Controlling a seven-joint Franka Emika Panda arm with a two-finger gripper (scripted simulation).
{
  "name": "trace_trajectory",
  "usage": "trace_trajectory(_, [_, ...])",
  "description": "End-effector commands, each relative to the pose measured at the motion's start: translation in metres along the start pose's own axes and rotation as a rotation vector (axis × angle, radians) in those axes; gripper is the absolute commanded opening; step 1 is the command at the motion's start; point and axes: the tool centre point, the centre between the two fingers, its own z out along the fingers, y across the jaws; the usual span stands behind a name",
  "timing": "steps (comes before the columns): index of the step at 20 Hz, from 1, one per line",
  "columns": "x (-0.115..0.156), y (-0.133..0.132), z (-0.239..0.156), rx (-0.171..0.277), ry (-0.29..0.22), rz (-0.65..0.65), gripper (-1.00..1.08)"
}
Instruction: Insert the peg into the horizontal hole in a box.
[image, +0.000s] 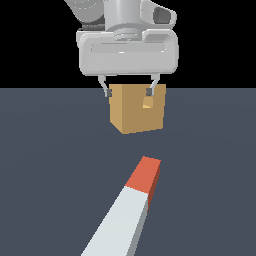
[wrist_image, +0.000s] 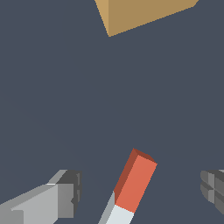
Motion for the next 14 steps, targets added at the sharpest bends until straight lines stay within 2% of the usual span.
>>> trace_trajectory(1, [0.0,0.0,0.0,0.0,0.0,0.0,1.0])
trace_trajectory(5, [-0.007,0.001,0.005,0.001,0.0,0.017,1.0])
trace_trajectory(8, [-0.023,0.003,0.014,0.003,-0.001,0.054,1.0])
trace_trajectory(14, [-0.08,0.003,0.05,0.011,-0.004,0.188,1.0])
